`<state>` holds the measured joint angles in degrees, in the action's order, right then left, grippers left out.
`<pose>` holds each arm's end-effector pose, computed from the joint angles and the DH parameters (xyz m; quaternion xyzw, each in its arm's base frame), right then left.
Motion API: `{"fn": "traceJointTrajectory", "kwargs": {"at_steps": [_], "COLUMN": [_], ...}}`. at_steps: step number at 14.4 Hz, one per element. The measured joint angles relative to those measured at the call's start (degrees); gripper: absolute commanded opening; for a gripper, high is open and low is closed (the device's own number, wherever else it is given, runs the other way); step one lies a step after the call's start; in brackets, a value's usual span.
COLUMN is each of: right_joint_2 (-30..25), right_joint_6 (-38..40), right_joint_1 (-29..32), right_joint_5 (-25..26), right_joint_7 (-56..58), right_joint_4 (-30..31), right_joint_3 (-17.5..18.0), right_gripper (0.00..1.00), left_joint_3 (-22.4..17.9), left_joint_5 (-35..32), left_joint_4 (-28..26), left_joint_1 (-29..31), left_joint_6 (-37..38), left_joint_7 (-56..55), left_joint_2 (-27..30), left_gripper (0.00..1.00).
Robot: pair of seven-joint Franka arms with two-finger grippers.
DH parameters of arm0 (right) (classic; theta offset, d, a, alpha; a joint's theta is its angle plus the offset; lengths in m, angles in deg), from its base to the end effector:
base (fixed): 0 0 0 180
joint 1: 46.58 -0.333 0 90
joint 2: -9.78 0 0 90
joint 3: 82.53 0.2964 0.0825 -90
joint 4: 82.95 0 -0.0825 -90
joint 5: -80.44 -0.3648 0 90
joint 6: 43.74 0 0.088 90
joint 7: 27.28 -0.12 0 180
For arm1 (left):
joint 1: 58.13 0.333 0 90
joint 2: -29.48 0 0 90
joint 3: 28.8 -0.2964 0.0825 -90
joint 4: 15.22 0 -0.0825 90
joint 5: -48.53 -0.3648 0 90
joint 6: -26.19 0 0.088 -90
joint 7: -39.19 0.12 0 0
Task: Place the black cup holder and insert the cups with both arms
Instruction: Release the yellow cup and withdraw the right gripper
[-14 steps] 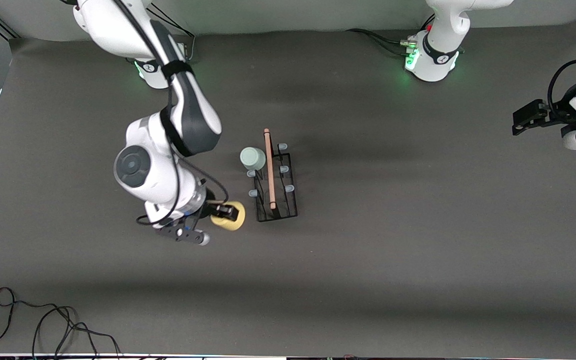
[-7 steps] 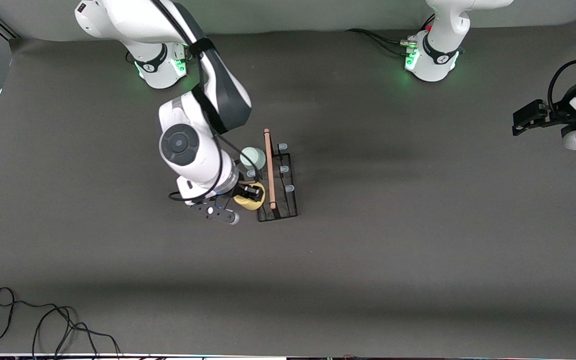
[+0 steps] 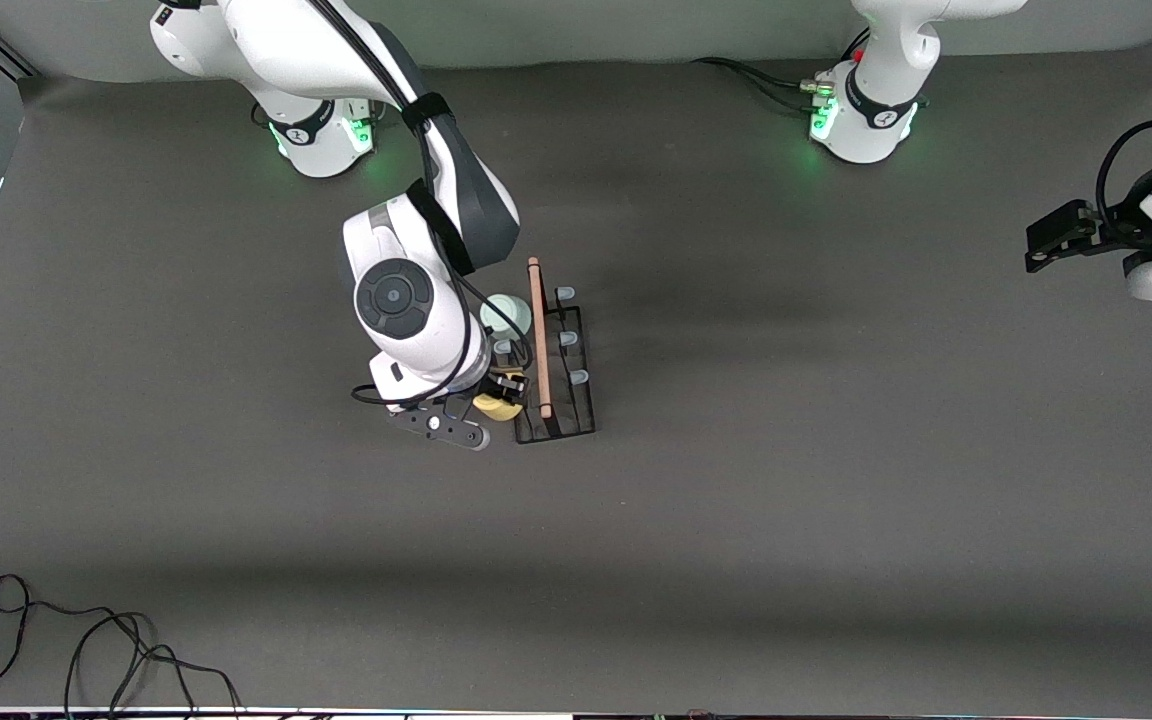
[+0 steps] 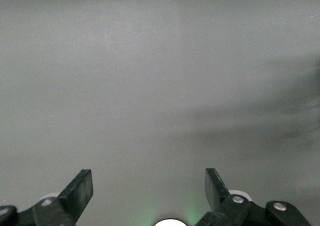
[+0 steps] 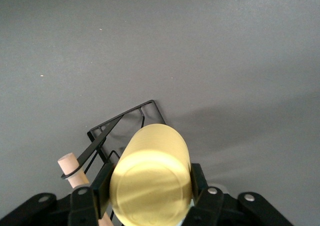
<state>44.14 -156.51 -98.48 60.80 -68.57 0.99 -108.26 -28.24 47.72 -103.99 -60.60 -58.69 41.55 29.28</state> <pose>0.5695 0.3621 0.3325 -0.9851 0.1682 0.0315 0.0177 0.5254 -0.0260 0.5922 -0.9983 0.0466 0.0356 0.0072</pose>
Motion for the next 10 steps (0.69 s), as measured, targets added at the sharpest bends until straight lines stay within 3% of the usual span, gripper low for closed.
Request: {"fn": "traceJointTrajectory", "kwargs": {"at_steps": [7,10], "right_joint_2": [-0.5,-3.9], "right_joint_6": [0.0,4.5], "right_joint_1": [0.3,3.0], "right_joint_5": [0.3,0.9], "right_joint_7": [-0.8,4.3], "right_joint_4": [-0.8,-1.2], "right_joint_3": [-0.8,-1.7], "right_gripper": [0.99,1.00], "left_joint_3": [0.0,0.0], "left_joint_5": [0.0,0.0], "left_joint_4": [0.0,0.0], "left_joint_1": [0.0,0.0], "left_joint_6": [-0.4,-0.7], "left_joint_7": [0.0,0.0], "left_joint_2": [-0.3,-0.4], "left_gripper": [1.00,1.00]}}
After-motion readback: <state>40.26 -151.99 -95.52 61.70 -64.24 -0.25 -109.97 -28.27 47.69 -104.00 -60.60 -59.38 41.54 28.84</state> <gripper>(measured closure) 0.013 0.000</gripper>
